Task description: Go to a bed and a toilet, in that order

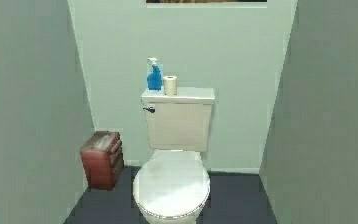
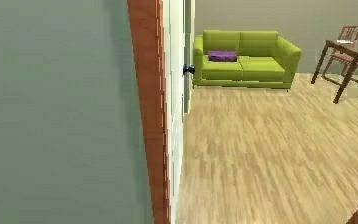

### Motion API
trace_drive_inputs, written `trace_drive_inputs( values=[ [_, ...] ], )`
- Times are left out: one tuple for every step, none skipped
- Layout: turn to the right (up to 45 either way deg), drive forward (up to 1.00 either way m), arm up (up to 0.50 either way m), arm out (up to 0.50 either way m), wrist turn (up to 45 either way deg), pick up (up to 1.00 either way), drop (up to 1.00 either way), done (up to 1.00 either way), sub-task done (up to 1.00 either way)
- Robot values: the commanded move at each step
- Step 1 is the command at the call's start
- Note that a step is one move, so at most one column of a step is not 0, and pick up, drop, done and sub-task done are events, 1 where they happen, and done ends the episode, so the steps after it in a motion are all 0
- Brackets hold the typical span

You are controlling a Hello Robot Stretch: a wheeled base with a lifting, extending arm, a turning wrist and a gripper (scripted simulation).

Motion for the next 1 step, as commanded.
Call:
trace_drive_inputs(
  values=[
    [0.0, 0.0, 0.0, 0.0, 0.0, 0.0, 0.0, 1.0, 0.0]
  ],
)
